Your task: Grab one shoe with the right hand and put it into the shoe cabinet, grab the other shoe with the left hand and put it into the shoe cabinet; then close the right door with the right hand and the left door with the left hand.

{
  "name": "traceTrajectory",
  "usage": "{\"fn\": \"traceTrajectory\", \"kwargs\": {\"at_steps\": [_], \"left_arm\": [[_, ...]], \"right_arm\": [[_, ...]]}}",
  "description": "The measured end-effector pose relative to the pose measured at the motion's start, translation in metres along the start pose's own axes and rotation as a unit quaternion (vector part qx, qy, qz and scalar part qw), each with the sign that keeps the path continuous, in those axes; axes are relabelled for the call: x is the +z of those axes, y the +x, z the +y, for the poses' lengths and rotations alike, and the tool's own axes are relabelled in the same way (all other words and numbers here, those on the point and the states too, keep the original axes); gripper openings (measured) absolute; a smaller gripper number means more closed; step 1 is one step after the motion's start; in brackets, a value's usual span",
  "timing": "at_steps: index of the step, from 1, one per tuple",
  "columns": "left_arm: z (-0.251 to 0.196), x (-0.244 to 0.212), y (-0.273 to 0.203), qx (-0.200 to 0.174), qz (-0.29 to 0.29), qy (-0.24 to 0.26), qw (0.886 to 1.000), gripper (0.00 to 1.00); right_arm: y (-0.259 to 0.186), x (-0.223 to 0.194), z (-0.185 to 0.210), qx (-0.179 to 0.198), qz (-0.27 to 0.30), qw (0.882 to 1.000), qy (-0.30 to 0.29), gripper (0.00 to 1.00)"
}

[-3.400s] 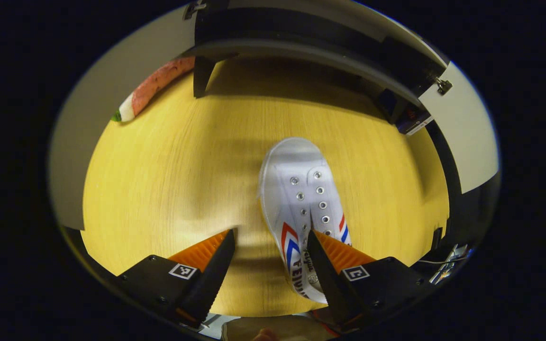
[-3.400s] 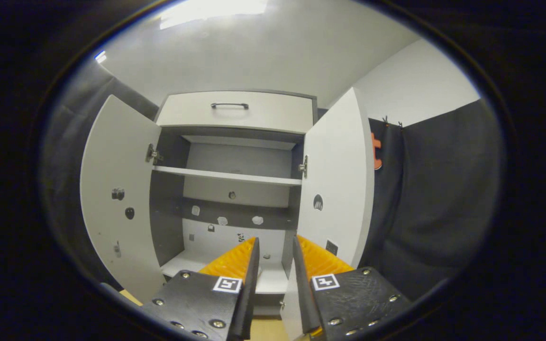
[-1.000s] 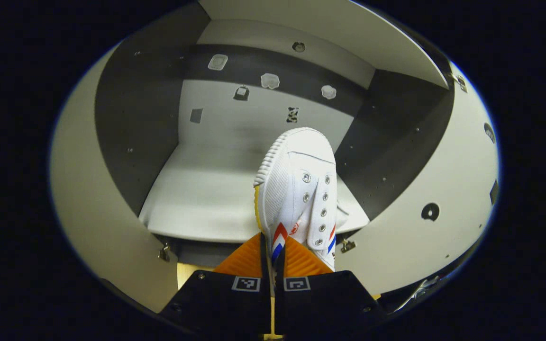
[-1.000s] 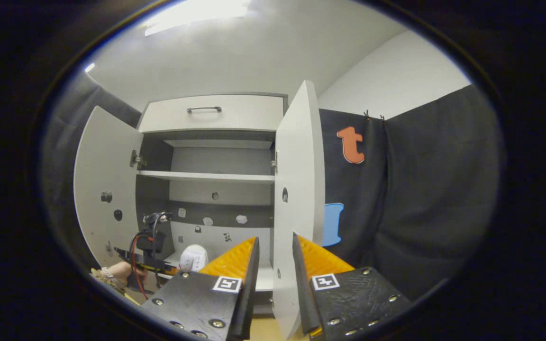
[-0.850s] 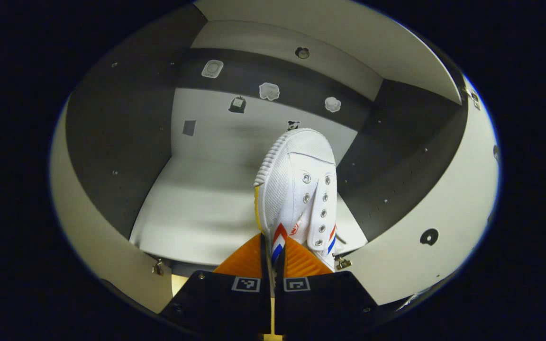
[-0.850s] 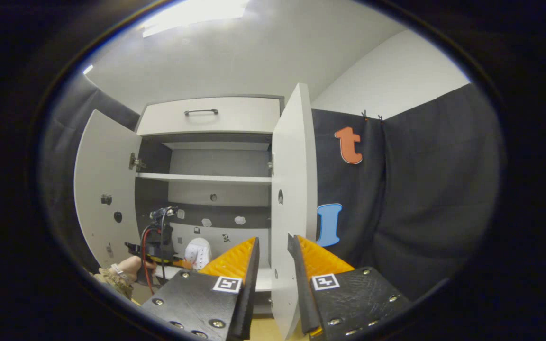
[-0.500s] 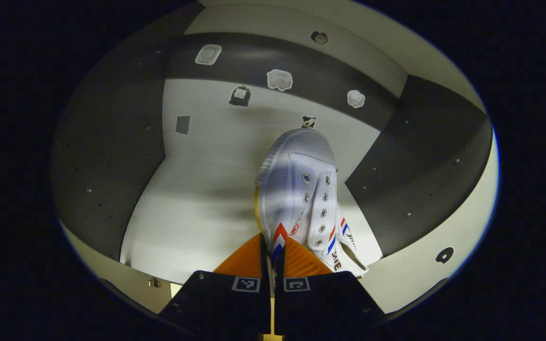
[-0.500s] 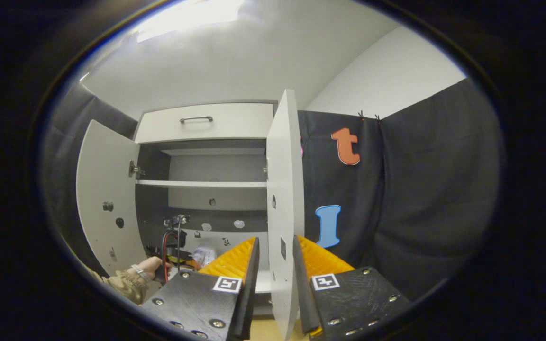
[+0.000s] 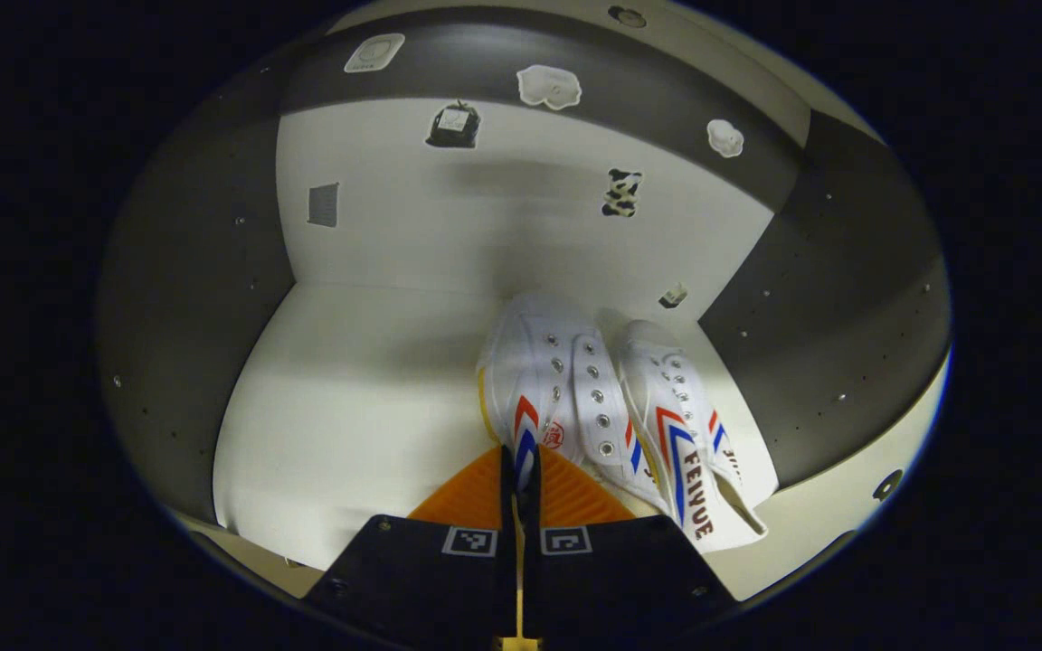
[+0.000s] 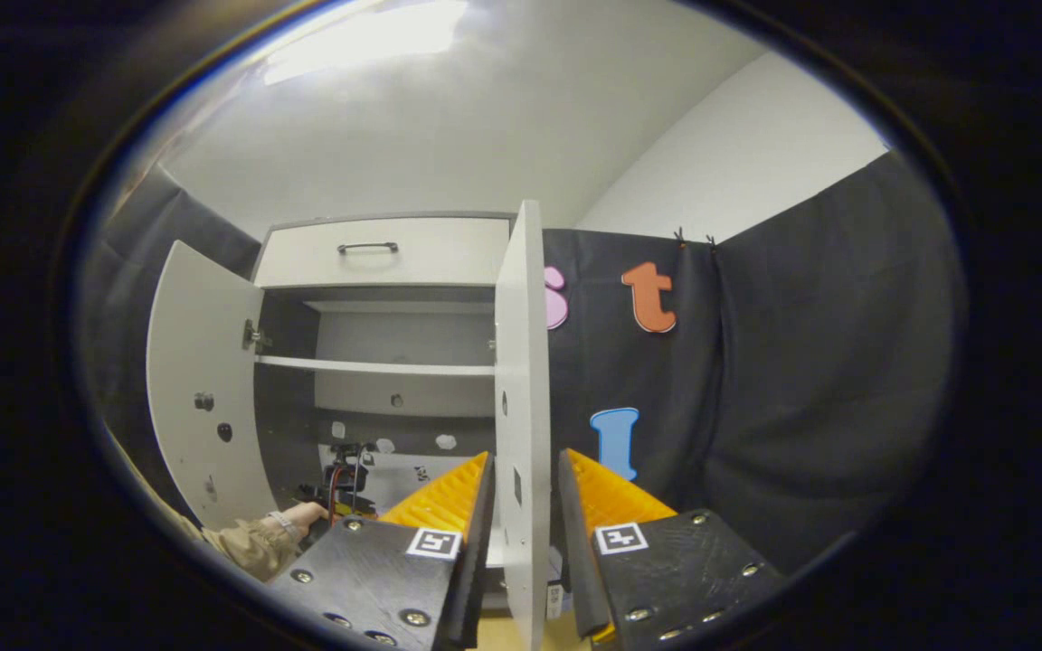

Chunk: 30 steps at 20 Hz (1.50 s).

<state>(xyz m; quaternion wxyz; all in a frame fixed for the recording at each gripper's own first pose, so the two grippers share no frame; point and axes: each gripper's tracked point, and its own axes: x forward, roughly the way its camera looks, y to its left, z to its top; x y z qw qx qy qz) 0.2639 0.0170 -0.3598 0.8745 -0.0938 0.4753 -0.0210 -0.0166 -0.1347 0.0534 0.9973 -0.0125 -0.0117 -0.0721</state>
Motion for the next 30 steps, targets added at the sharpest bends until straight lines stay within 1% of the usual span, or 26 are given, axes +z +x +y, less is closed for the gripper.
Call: {"fn": "traceTrajectory", "kwargs": {"at_steps": [2, 3, 6, 8, 9, 10, 11, 12, 13, 14, 15, 16, 17, 18, 19, 21, 22, 23, 24, 25, 26, 27, 30], "left_arm": [[-0.001, 0.003, 0.001, -0.006, -0.015, -0.001, 1.000, 0.04], [0.000, -0.001, 0.001, -0.005, -0.009, 0.003, 1.000, 0.00], [0.003, 0.001, 0.000, 0.000, -0.026, 0.014, 1.000, 0.07], [0.006, -0.002, -0.006, 0.014, -0.027, 0.033, 0.999, 0.20], [0.010, -0.002, -0.006, 0.026, -0.026, 0.037, 0.999, 0.41], [0.014, -0.007, -0.011, 0.037, -0.025, 0.038, 0.998, 0.49], [0.015, -0.007, -0.016, 0.040, -0.029, 0.038, 0.998, 0.64], [0.014, -0.008, -0.022, 0.041, -0.037, 0.036, 0.998, 0.69], [0.015, -0.006, -0.031, 0.044, -0.048, 0.034, 0.997, 0.69], [0.012, -0.007, -0.042, 0.044, -0.057, 0.038, 0.997, 0.70], [0.010, -0.003, -0.053, 0.046, -0.072, 0.043, 0.995, 0.76], [0.009, 0.000, -0.067, 0.050, -0.088, 0.050, 0.994, 0.81], [0.005, 0.005, -0.082, 0.051, -0.108, 0.054, 0.991, 0.85], [-0.001, 0.010, -0.099, 0.048, -0.131, 0.056, 0.989, 0.91], [-0.008, 0.015, -0.117, 0.042, -0.154, 0.057, 0.986, 0.85], [-0.019, 0.021, -0.154, 0.036, -0.196, 0.062, 0.978, 0.84], [-0.024, 0.022, -0.174, 0.033, -0.215, 0.063, 0.974, 0.84], [-0.030, 0.023, -0.192, 0.029, -0.231, 0.065, 0.970, 0.89], [-0.034, 0.022, -0.210, 0.027, -0.245, 0.065, 0.967, 0.84], [-0.037, 0.021, -0.227, 0.027, -0.258, 0.065, 0.964, 0.84], [-0.041, 0.020, -0.244, 0.024, -0.272, 0.065, 0.960, 0.85], [-0.043, 0.018, -0.261, 0.023, -0.284, 0.063, 0.957, 0.89], [-0.045, 0.009, -0.305, 0.027, -0.311, 0.062, 0.948, 0.95]], "right_arm": [[-0.001, -0.001, -0.008, -0.009, 0.001, 1.000, -0.003, 0.39], [-0.002, -0.001, -0.012, -0.012, 0.001, 1.000, -0.003, 0.39], [-0.004, -0.002, -0.018, -0.013, 0.000, 1.000, -0.005, 0.39], [-0.004, -0.005, -0.020, -0.011, 0.004, 1.000, -0.009, 0.40], [-0.004, -0.006, -0.021, -0.010, 0.006, 1.000, -0.012, 0.40], [-0.005, -0.008, -0.022, -0.009, 0.008, 1.000, -0.014, 0.39], [-0.006, -0.010, -0.023, -0.008, 0.010, 1.000, -0.018, 0.39], [-0.006, -0.013, -0.025, -0.007, 0.012, 1.000, -0.022, 0.39], [-0.006, -0.015, -0.028, -0.007, 0.014, 1.000, -0.027, 0.39], [-0.006, -0.016, -0.032, -0.008, 0.016, 0.999, -0.031, 0.34], [-0.005, -0.018, -0.034, -0.006, 0.017, 0.999, -0.034, 0.44], [-0.005, -0.021, -0.037, -0.005, 0.020, 0.999, -0.035, 0.41], [-0.004, -0.023, -0.041, -0.005, 0.022, 0.999, -0.035, 0.45], [-0.002, -0.027, -0.045, -0.005, 0.026, 0.999, -0.035, 0.41], [-0.001, -0.032, -0.049, -0.004, 0.032, 0.999, -0.033, 0.42], [0.004, -0.043, -0.057, -0.004, 0.043, 0.999, -0.030, 0.58], [0.006, -0.048, -0.062, -0.005, 0.047, 0.998, -0.028, 0.58], [0.010, -0.053, -0.064, 0.000, 0.050, 0.998, -0.023, 0.58], [0.012, -0.057, -0.067, -0.002, 0.054, 0.998, -0.021, 0.64], [0.014, -0.062, -0.067, 0.006, 0.060, 0.998, -0.016, 0.75], [0.018, -0.068, -0.069, 0.011, 0.066, 0.998, -0.011, 0.80], [0.021, -0.073, -0.070, 0.016, 0.070, 0.997, -0.009, 0.94], [0.029, -0.092, -0.070, 0.030, 0.086, 0.996, -0.006, 0.94]]}}
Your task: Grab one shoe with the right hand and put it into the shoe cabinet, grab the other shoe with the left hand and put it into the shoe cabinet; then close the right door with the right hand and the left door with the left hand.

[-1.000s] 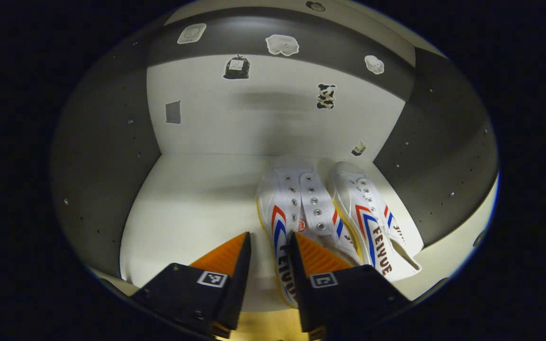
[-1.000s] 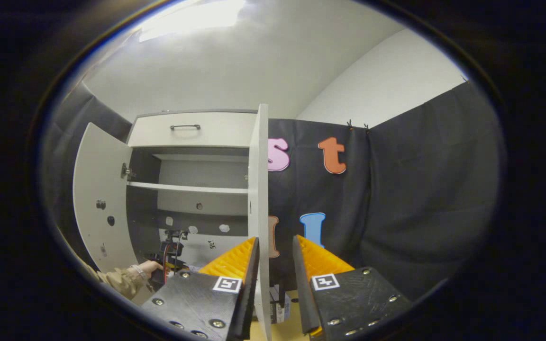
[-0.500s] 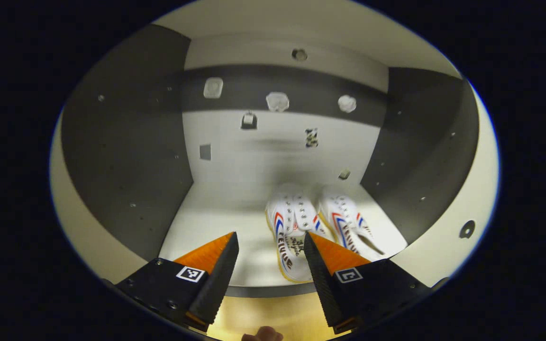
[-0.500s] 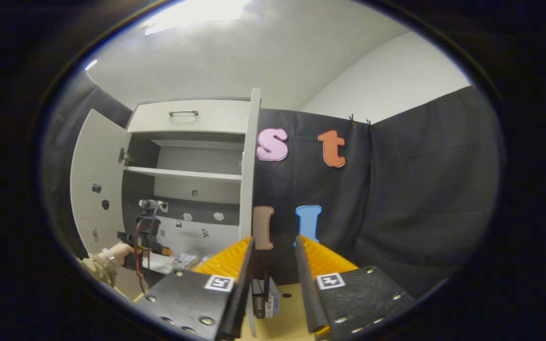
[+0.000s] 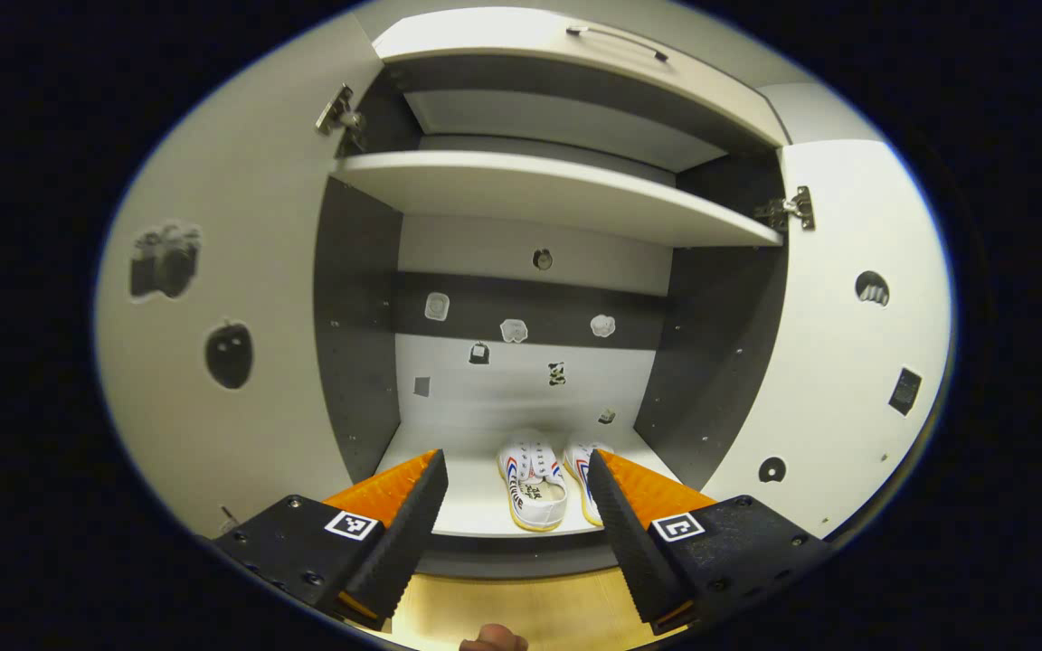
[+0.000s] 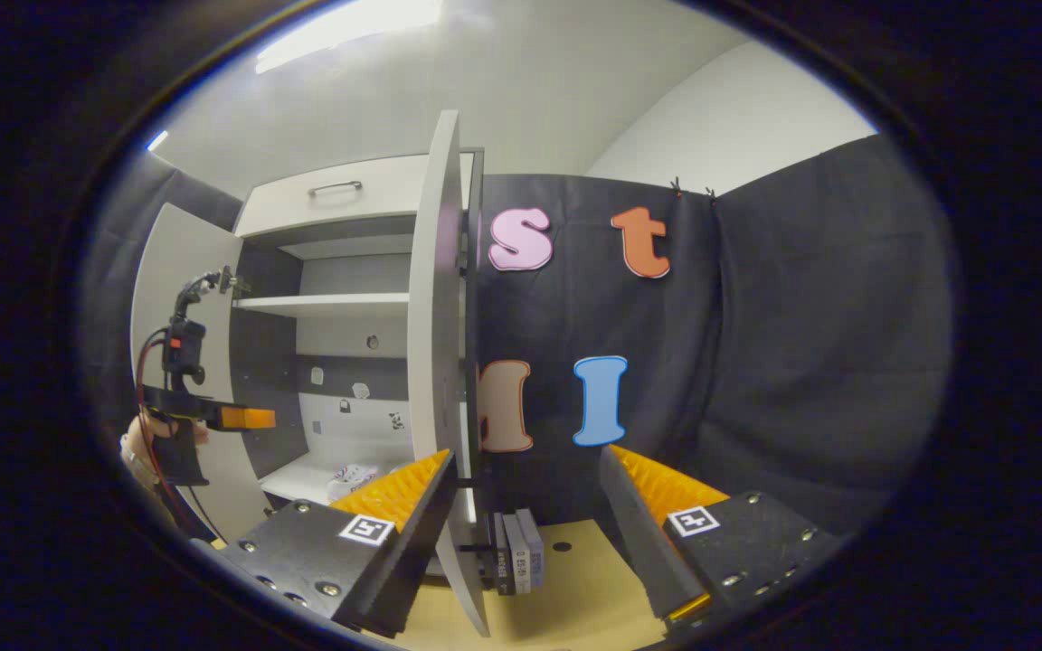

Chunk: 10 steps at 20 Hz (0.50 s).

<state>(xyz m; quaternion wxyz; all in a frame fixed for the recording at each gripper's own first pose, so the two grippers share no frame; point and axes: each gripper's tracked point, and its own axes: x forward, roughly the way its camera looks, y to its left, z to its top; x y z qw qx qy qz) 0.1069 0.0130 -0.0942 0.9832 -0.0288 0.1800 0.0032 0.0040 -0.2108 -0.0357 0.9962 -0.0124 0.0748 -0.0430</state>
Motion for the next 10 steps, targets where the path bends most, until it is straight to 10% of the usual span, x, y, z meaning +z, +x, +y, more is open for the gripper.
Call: {"fn": "traceTrajectory", "kwargs": {"at_steps": [10], "left_arm": [[0.020, 0.024, -0.099, 0.042, -0.040, 0.004, 0.998, 0.90]], "right_arm": [[0.023, -0.037, 0.016, 0.060, 0.046, 0.997, -0.004, 0.93]]}}
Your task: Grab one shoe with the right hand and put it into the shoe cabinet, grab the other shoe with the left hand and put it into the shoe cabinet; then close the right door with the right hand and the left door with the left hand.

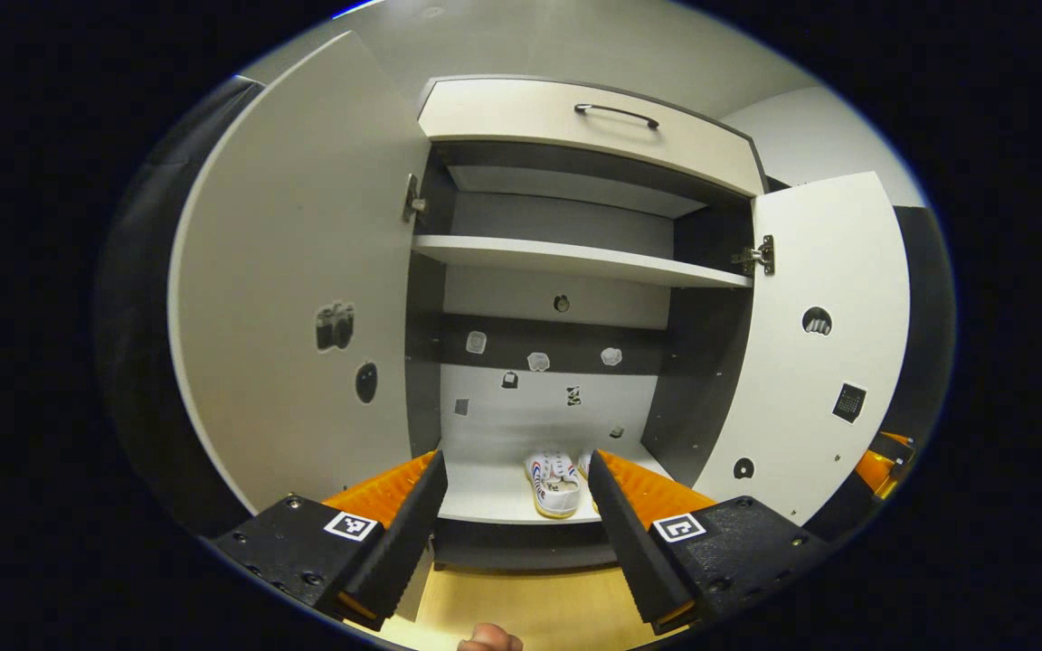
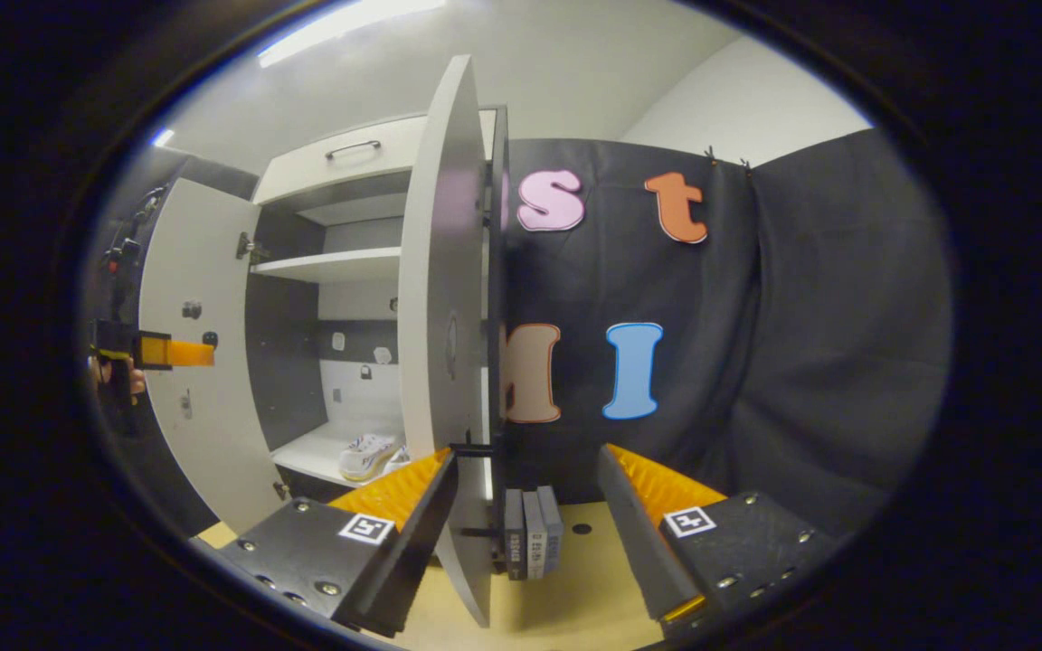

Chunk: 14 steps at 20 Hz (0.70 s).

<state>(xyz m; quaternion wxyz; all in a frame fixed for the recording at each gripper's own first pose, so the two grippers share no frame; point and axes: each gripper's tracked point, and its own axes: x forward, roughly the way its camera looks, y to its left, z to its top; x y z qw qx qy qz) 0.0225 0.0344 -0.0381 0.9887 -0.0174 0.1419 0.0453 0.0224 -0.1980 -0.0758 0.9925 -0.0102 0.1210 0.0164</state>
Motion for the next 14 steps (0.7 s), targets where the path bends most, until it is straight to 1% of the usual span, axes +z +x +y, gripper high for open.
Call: {"fn": "traceTrajectory", "kwargs": {"at_steps": [1, 2, 5, 6, 8, 9, 10, 11, 12, 13, 14], "left_arm": [[0.002, 0.003, -0.008, 0.003, -0.003, -0.003, 1.000, 0.95], [0.004, 0.007, -0.016, 0.005, -0.007, -0.006, 1.000, 0.90], [0.009, 0.020, -0.040, 0.008, -0.024, -0.013, 1.000, 0.90], [0.012, 0.024, -0.046, 0.011, -0.030, -0.014, 0.999, 0.95], [0.018, 0.031, -0.058, 0.019, -0.039, -0.015, 0.999, 0.90], [0.023, 0.034, -0.063, 0.024, -0.043, -0.015, 0.999, 0.90], [0.027, 0.036, -0.068, 0.029, -0.048, -0.016, 0.998, 0.95], [0.032, 0.040, -0.072, 0.035, -0.053, -0.017, 0.998, 0.95], [0.038, 0.041, -0.074, 0.040, -0.057, -0.018, 0.997, 0.95], [0.042, 0.043, -0.078, 0.044, -0.061, -0.021, 0.997, 0.95], [0.045, 0.044, -0.082, 0.048, -0.063, -0.024, 0.997, 0.95]], "right_arm": [[0.001, 0.000, 0.003, 0.010, 0.001, 1.000, 0.000, 0.93], [0.001, 0.000, 0.006, 0.019, 0.003, 1.000, -0.001, 0.93], [0.003, 0.000, 0.020, 0.046, 0.006, 0.999, -0.001, 0.93], [0.004, -0.001, 0.028, 0.056, 0.007, 0.998, 0.000, 0.93], [0.007, -0.002, 0.043, 0.075, 0.007, 0.997, 0.002, 0.93], [0.009, -0.002, 0.051, 0.084, 0.008, 0.996, 0.002, 0.93], [0.009, -0.002, 0.057, 0.092, 0.008, 0.996, 0.001, 0.93], [0.011, -0.002, 0.063, 0.098, 0.009, 0.995, 0.000, 0.93], [0.012, -0.001, 0.066, 0.103, 0.010, 0.995, 0.000, 0.87], [0.014, -0.002, 0.073, 0.108, 0.011, 0.994, 0.000, 0.93], [0.015, -0.003, 0.080, 0.113, 0.012, 0.993, 0.000, 0.93]]}}
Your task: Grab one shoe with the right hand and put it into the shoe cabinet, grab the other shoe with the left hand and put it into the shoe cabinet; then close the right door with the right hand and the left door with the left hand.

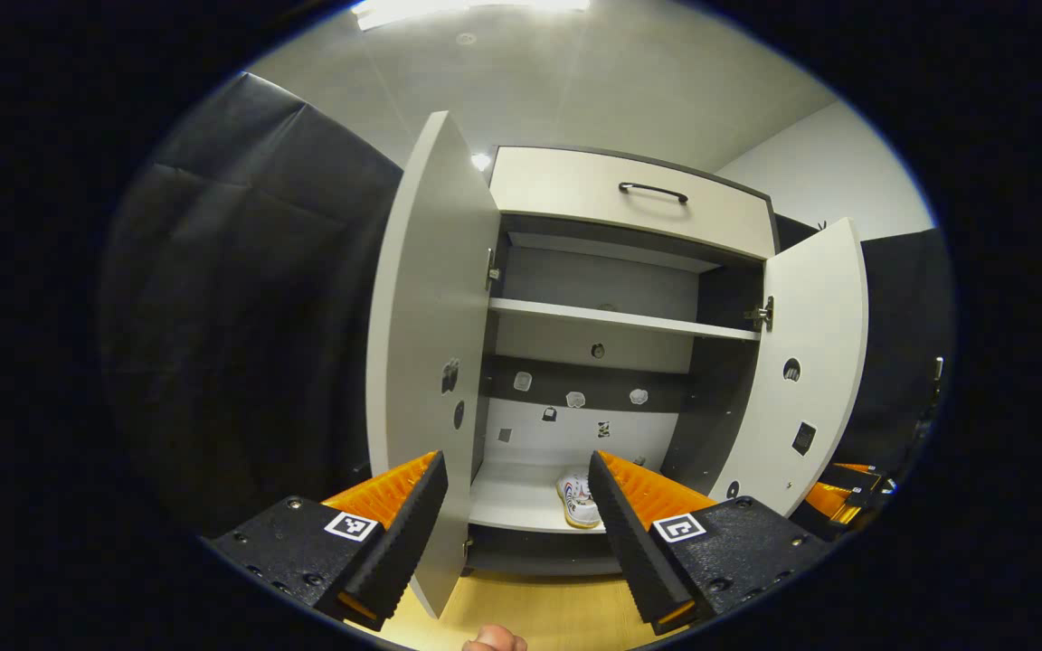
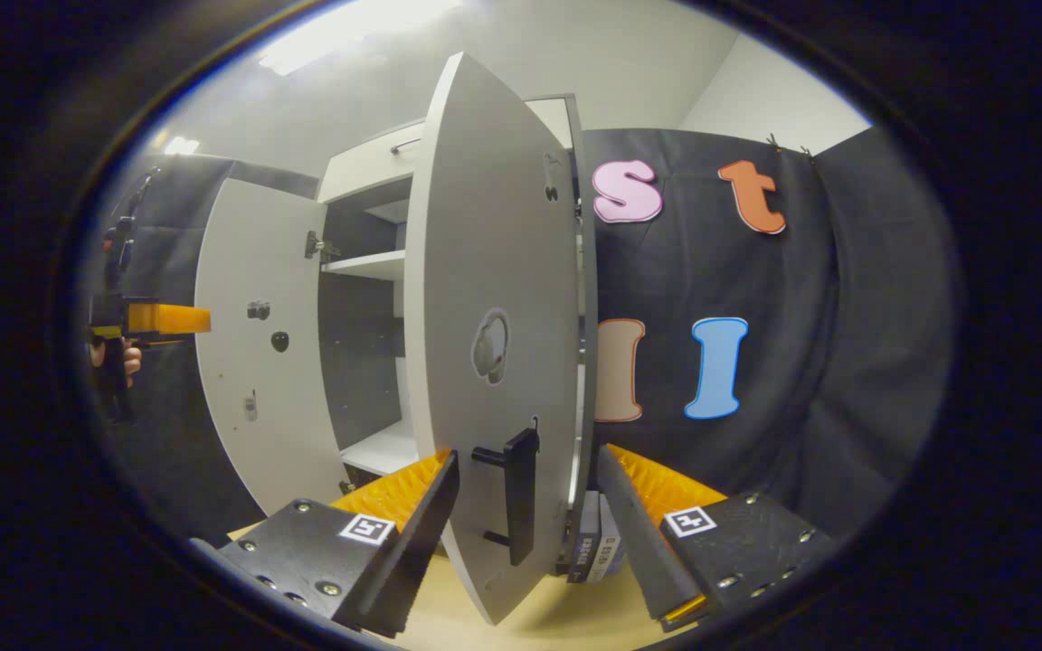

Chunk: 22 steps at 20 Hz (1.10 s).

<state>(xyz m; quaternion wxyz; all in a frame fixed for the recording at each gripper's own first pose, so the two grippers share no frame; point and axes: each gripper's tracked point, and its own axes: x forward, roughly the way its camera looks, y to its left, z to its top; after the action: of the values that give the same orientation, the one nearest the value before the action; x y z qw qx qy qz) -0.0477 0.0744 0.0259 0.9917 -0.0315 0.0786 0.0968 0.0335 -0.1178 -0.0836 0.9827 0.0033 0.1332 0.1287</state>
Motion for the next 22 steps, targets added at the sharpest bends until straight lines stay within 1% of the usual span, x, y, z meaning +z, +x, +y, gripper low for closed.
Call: {"fn": "traceTrajectory", "kwargs": {"at_steps": [2, 3, 4, 5, 6, 9, 10, 11, 12, 13, 14, 15, 16, 17, 18, 19, 20, 21, 22], "left_arm": [[0.012, 0.005, -0.008, 0.011, -0.006, -0.003, 1.000, 0.95], [0.019, 0.007, -0.011, 0.018, -0.008, -0.001, 1.000, 0.95], [0.025, 0.008, -0.013, 0.026, -0.010, 0.001, 1.000, 0.95], [0.032, 0.010, -0.016, 0.034, -0.012, 0.004, 0.999, 0.90], [0.038, 0.011, -0.019, 0.042, -0.015, 0.004, 0.999, 0.95], [0.055, 0.014, -0.022, 0.061, -0.021, 0.005, 0.998, 0.95], [0.062, 0.013, -0.024, 0.068, -0.023, 0.005, 0.997, 0.95], [0.069, 0.013, -0.025, 0.075, -0.023, 0.006, 0.997, 0.90], [0.077, 0.014, -0.026, 0.083, -0.021, 0.007, 0.996, 0.95], [0.084, 0.012, -0.028, 0.091, -0.020, 0.010, 0.996, 0.90], [0.091, 0.010, -0.030, 0.098, -0.018, 0.013, 0.995, 0.95], [0.097, 0.009, -0.031, 0.105, -0.016, 0.014, 0.994, 0.95], [0.104, 0.007, -0.031, 0.110, -0.013, 0.015, 0.994, 0.90], [0.109, 0.006, -0.030, 0.115, -0.011, 0.014, 0.993, 0.95], [0.114, 0.003, -0.030, 0.118, -0.009, 0.013, 0.993, 0.90], [0.119, 0.001, -0.030, 0.121, -0.006, 0.012, 0.993, 0.95], [0.125, -0.001, -0.028, 0.124, -0.006, 0.013, 0.992, 0.90], [0.130, -0.002, -0.028, 0.126, -0.005, 0.015, 0.992, 0.95], [0.135, -0.002, -0.028, 0.128, -0.004, 0.018, 0.992, 0.95]], "right_arm": [[0.005, -0.001, 0.008, 0.009, 0.001, 1.000, 0.000, 0.93], [0.007, -0.001, 0.012, 0.013, 0.002, 1.000, 0.001, 0.87], [0.010, -0.001, 0.017, 0.018, 0.002, 1.000, 0.003, 0.93], [0.013, -0.001, 0.021, 0.022, 0.003, 1.000, 0.003, 0.93], [0.017, -0.001, 0.026, 0.027, 0.004, 1.000, 0.003, 0.93], [0.028, -0.007, 0.042, 0.039, 0.012, 0.999, 0.002, 0.93], [0.031, -0.009, 0.046, 0.041, 0.013, 0.999, 0.002, 0.87], [0.035, -0.009, 0.050, 0.042, 0.014, 0.999, 0.002, 0.87], [0.039, -0.008, 0.054, 0.045, 0.014, 0.999, 0.004, 0.87], [0.043, -0.008, 0.059, 0.047, 0.015, 0.999, 0.004, 0.87], [0.046, -0.009, 0.062, 0.049, 0.015, 0.999, 0.005, 0.93], [0.050, -0.010, 0.066, 0.050, 0.017, 0.999, 0.005, 0.87], [0.054, -0.012, 0.071, 0.052, 0.019, 0.998, 0.006, 0.87], [0.058, -0.013, 0.075, 0.054, 0.021, 0.998, 0.006, 0.87], [0.061, -0.014, 0.079, 0.053, 0.023, 0.998, 0.005, 0.87], [0.065, -0.015, 0.082, 0.052, 0.024, 0.998, 0.002, 0.93], [0.068, -0.015, 0.085, 0.050, 0.025, 0.998, -0.001, 0.93], [0.071, -0.015, 0.087, 0.049, 0.024, 0.999, -0.003, 0.93], [0.073, -0.015, 0.090, 0.048, 0.024, 0.999, -0.004, 0.93]]}}
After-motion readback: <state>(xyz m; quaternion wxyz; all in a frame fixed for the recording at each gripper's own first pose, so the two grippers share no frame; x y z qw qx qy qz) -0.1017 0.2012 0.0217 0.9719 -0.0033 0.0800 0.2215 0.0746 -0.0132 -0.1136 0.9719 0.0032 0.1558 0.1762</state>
